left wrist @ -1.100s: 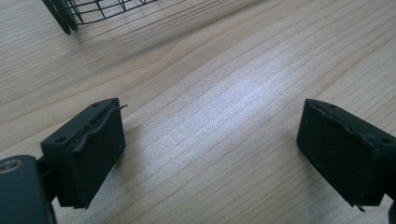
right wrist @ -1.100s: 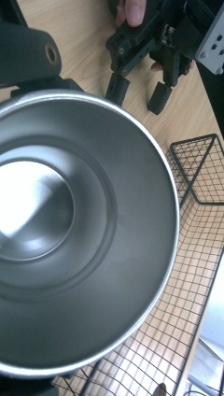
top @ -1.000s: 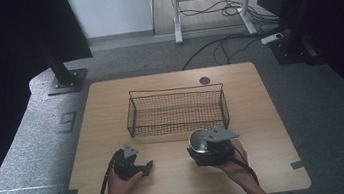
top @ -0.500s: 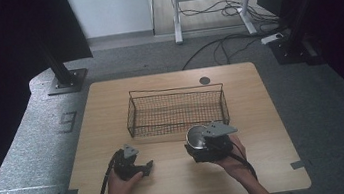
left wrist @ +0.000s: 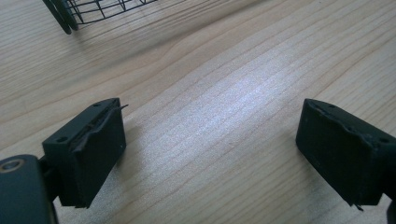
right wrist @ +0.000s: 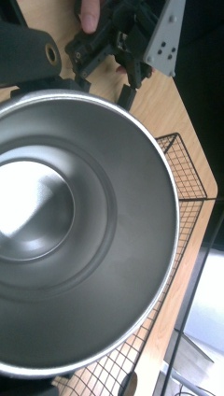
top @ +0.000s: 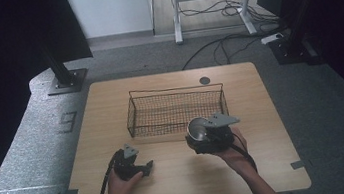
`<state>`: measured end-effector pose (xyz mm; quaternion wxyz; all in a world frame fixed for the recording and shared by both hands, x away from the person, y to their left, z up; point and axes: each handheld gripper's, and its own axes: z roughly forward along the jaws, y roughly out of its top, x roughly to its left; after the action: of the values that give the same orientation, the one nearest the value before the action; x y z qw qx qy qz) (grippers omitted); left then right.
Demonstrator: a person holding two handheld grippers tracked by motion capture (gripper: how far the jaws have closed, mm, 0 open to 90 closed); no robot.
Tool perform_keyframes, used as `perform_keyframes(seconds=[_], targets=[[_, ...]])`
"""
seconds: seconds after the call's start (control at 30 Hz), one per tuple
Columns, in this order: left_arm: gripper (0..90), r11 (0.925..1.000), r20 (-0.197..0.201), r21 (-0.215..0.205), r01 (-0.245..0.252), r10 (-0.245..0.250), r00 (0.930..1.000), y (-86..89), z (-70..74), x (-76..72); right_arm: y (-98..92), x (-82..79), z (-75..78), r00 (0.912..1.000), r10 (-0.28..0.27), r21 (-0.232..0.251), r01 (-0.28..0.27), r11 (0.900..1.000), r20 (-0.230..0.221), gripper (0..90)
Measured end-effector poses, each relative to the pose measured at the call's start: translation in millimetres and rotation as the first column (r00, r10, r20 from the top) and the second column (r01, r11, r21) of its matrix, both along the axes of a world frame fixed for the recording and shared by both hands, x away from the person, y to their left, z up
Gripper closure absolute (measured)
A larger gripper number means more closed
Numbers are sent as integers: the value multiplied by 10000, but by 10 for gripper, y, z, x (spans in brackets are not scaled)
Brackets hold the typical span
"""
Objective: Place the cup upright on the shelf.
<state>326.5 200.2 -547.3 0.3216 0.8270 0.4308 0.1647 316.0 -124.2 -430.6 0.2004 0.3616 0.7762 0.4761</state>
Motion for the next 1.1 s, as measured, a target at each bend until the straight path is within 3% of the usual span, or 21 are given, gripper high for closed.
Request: perform_keyframes(seconds=[0.3, 0.87, 1.1], targets=[[82, 10000, 5, -9, -12, 12, 10000, -1, 0, -1, -35, 98, 17, 9999, -122, 285, 125, 9995, -107, 181], [82, 10000, 8, 0, -9, 9, 10000, -1, 0, -1, -19, 258, 105, 9993, -376, 325, 376, 9988, -15, 181], [83, 10000, 8, -3, -10, 10, 10000, -1, 0, -1, -20, 371, 89, 9985, -513, 309, 519, 9982, -189, 181]])
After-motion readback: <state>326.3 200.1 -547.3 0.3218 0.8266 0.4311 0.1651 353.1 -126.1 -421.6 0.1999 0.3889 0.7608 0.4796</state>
